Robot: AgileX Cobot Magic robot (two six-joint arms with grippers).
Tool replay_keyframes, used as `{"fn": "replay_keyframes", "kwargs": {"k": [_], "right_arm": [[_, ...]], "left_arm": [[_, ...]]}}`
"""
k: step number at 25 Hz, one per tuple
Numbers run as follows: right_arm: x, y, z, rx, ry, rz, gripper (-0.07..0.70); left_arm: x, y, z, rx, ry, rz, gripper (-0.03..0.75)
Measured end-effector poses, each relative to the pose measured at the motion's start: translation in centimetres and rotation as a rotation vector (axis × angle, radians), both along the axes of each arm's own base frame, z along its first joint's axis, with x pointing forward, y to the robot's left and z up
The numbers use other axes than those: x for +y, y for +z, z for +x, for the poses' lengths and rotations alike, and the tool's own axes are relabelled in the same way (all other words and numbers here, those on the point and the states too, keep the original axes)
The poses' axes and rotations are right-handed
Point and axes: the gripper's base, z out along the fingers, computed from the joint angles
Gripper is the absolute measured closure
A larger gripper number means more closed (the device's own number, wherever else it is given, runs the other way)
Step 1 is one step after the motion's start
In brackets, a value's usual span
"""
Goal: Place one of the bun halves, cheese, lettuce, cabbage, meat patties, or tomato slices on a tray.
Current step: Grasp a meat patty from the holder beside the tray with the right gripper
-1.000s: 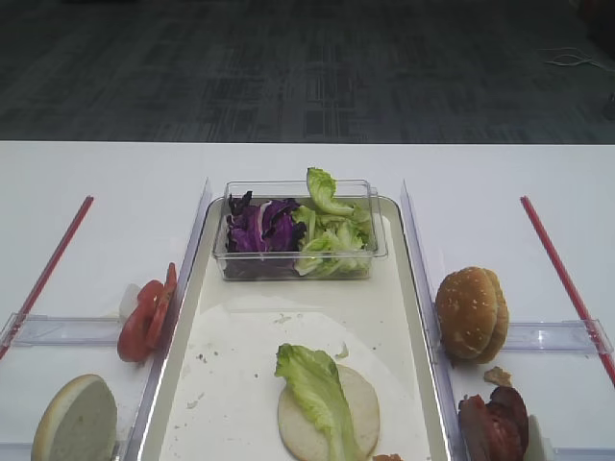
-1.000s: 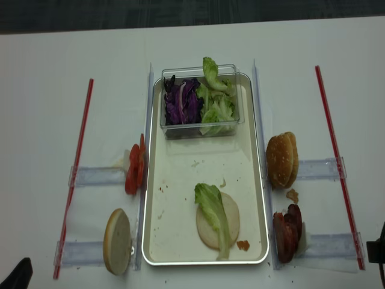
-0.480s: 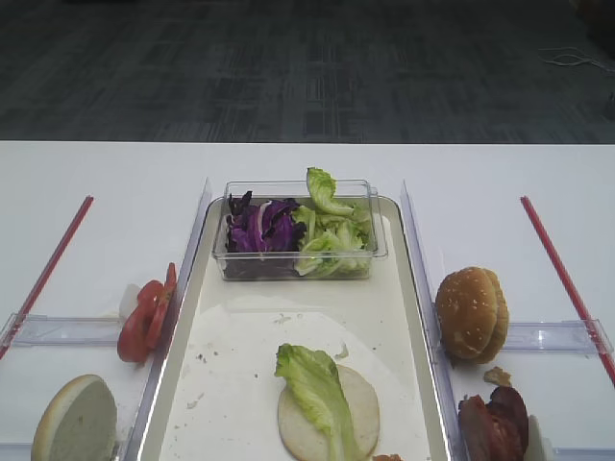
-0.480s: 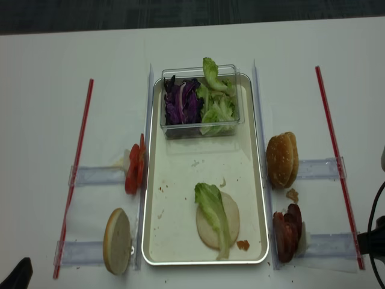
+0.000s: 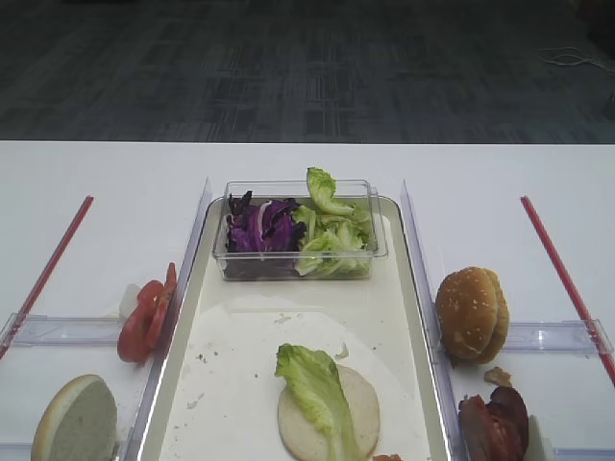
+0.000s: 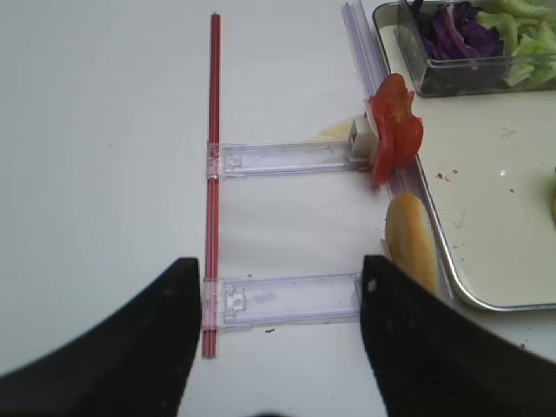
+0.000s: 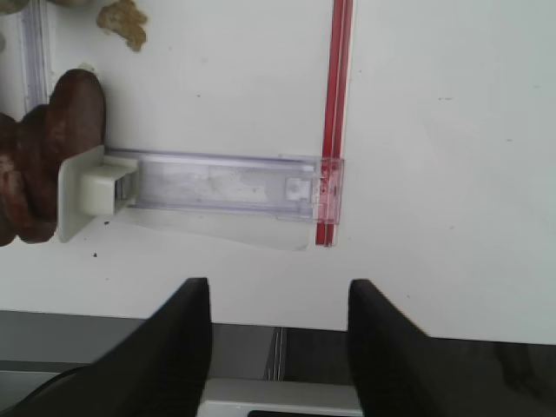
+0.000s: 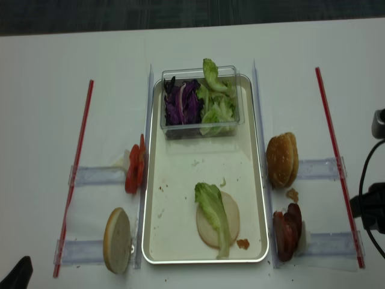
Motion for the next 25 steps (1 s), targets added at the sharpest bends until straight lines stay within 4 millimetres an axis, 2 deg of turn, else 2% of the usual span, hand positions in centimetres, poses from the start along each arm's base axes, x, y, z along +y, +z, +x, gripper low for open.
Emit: {"fn": "replay_keyframes", "kwargs": {"k": [6, 25], "right_arm": [[0.3, 0.4, 0.9, -0.002, -0.001, 0.029, 0.248], [1.6, 0.9, 1.1, -0.023, 0.021, 0.169, 0.267]], "left_arm": [[0.0, 0.0, 0.0, 0.0, 0.0, 0.0, 0.324], [0.0, 0.0, 0.0, 0.0, 0.004, -0.006, 0.324]]}}
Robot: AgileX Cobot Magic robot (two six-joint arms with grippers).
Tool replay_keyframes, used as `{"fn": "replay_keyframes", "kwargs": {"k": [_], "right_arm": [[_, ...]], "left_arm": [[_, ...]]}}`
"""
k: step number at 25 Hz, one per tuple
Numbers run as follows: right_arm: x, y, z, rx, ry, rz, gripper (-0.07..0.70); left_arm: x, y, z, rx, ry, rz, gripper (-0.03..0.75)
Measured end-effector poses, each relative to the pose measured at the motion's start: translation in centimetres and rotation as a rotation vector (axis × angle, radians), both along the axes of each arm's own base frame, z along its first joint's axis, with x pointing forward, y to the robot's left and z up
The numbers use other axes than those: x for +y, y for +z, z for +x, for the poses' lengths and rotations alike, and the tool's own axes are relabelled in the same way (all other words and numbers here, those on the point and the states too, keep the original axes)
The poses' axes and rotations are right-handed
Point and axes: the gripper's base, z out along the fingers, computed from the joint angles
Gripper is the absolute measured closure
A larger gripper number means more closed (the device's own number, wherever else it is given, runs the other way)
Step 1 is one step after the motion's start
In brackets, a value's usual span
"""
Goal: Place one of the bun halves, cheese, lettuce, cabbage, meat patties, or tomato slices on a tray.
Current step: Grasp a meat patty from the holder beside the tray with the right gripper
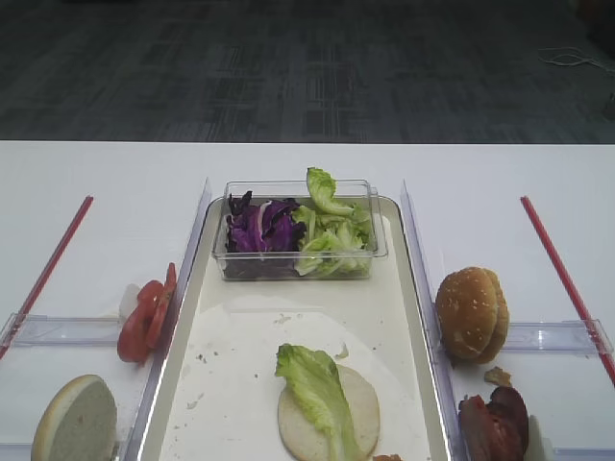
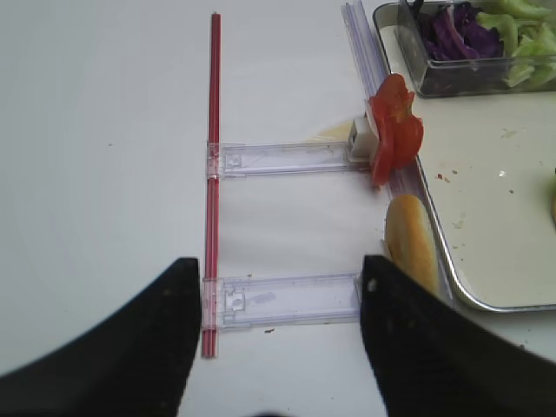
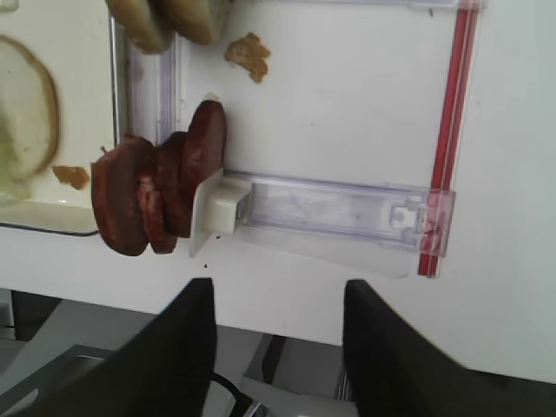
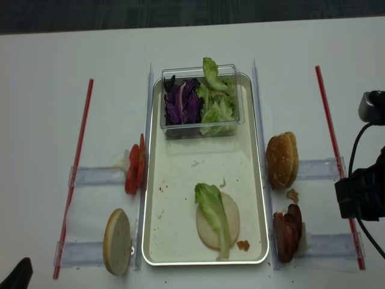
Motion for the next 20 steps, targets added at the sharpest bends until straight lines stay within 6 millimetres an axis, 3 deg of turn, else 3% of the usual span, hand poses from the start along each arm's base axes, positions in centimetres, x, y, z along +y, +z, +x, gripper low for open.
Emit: {"fn": "replay_keyframes", "kwargs": {"k": [7, 20], "right_arm": [[2.4, 0.2, 0.9, 0.011, 0.083, 0.011, 0.269], [7.3, -1.5, 2.3, 0.073, 0.194, -0.015, 0.272]], "left_arm": [[0.0, 0.0, 0.0, 0.0, 0.0, -0.001, 0.324], [0.0, 0.0, 0.0, 0.0, 0.004, -0.003, 0.324]]}}
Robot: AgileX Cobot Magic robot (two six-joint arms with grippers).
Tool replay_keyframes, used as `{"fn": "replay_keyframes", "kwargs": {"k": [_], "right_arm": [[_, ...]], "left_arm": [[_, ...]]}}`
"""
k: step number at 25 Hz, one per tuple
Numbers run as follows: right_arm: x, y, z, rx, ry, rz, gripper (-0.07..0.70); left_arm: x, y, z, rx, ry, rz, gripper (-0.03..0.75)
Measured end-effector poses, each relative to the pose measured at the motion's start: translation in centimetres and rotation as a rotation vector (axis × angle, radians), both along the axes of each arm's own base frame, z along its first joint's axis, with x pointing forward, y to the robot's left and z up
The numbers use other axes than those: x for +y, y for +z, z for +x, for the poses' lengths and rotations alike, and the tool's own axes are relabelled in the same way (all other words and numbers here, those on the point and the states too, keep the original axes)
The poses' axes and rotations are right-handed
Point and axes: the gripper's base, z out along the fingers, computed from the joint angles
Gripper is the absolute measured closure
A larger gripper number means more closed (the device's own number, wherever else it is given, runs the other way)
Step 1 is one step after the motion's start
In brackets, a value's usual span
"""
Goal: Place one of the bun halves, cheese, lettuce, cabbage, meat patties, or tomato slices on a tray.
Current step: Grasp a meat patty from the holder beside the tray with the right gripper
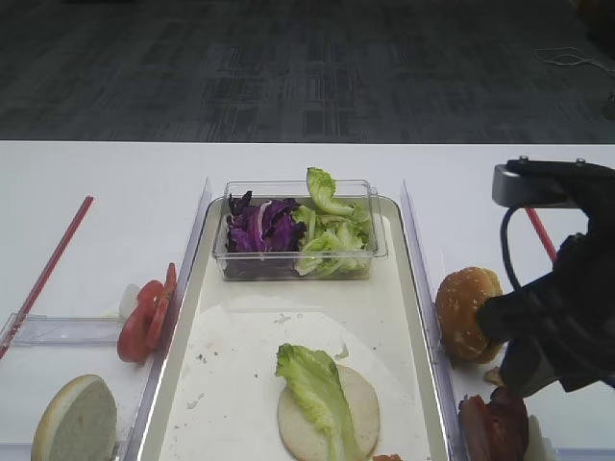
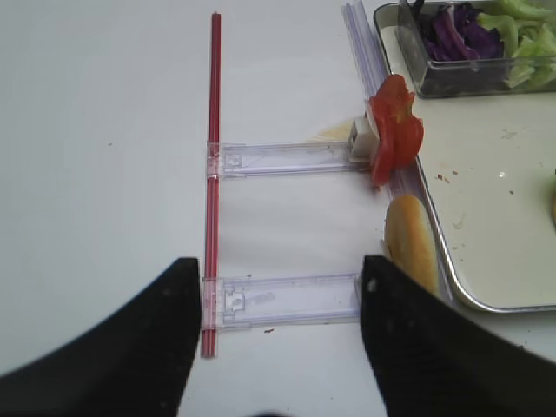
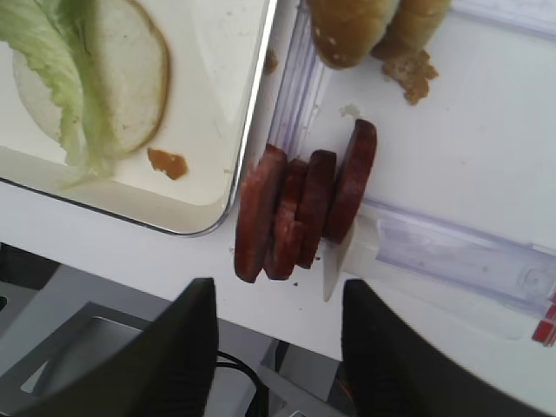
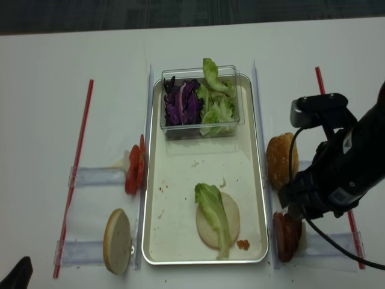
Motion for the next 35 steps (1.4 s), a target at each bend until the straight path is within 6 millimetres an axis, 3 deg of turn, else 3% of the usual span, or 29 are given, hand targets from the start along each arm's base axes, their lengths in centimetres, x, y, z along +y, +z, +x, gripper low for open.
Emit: {"fn": "replay_keyframes", "kwargs": {"k": [15, 27, 35], "right_arm": [[3.5, -3.0, 0.5, 0.047, 0.05, -0.044, 0.311], [4.2, -5.4, 1.5, 0.097, 0.048, -0.089, 0.325], [4.1, -6.1, 1.7, 0.112, 0.056, -0.115, 0.412]], "left_arm": [[0.0, 0.0, 0.0, 0.0, 0.003, -0.001, 0.324], [0.0, 0.0, 0.0, 0.0, 0.003, -0.001, 0.324], [0.0, 0.0, 0.0, 0.0, 0.004, -0.001, 0.324]]}}
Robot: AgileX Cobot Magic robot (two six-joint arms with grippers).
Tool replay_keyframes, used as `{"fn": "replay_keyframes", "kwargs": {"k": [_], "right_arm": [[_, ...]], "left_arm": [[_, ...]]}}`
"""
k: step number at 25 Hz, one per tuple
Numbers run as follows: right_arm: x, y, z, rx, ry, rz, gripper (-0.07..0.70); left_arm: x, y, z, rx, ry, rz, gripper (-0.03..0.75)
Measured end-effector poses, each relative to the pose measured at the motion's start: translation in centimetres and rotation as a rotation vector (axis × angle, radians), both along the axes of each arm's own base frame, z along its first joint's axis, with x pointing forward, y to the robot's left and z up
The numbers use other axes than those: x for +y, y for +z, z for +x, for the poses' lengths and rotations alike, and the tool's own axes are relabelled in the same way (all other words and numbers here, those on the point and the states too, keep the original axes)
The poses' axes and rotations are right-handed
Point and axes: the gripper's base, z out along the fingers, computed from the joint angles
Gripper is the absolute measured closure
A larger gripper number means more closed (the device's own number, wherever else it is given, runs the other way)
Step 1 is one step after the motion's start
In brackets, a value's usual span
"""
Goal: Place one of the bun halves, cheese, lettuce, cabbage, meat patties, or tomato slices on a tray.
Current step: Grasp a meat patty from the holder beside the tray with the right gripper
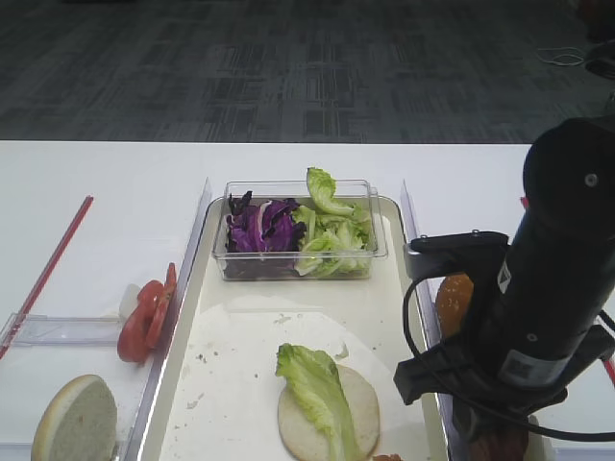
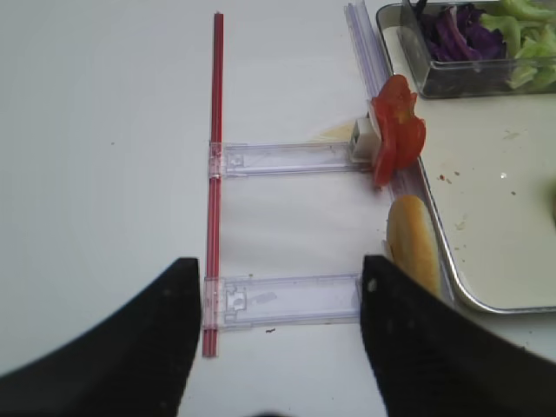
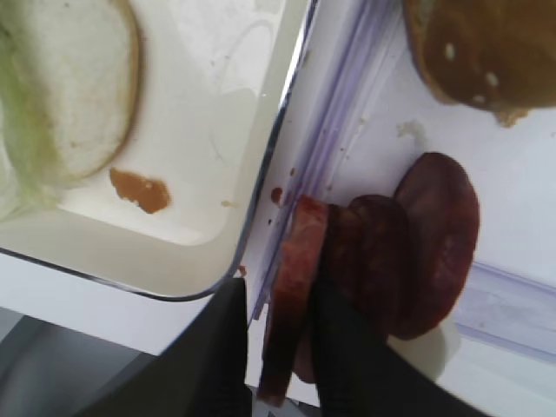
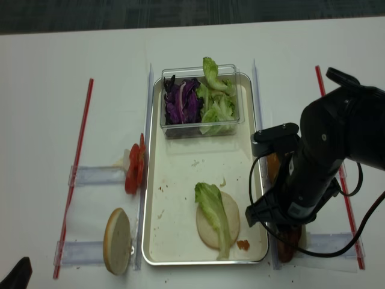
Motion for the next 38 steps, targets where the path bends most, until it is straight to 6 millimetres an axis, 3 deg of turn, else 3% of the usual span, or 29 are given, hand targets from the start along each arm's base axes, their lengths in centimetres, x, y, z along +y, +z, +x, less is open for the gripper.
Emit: {"fn": "replay_keyframes", "kwargs": {"k": [8, 13, 20, 38], "right_arm": [[-0.1, 0.0, 0.0, -0.005, 0.007, -0.009, 0.454], [-0.2, 0.0, 0.1, -0.009, 0.013, -0.023, 0.545], [-0.3, 0.1, 0.0, -0.016, 0.016, -0.022, 0.546], [-1.3, 4.1, -1.7, -0.102, 0.025, 0.038, 0.547]], "left_arm": [[0.0, 0.0, 0.0, 0.0, 0.001, -0.001, 0.324], [0.0, 0.0, 0.0, 0.0, 0.002, 0.0, 0.324], [0.0, 0.0, 0.0, 0.0, 0.003, 0.002, 0.324], [0.0, 0.0, 0.0, 0.0, 0.003, 0.001, 0.324]]}}
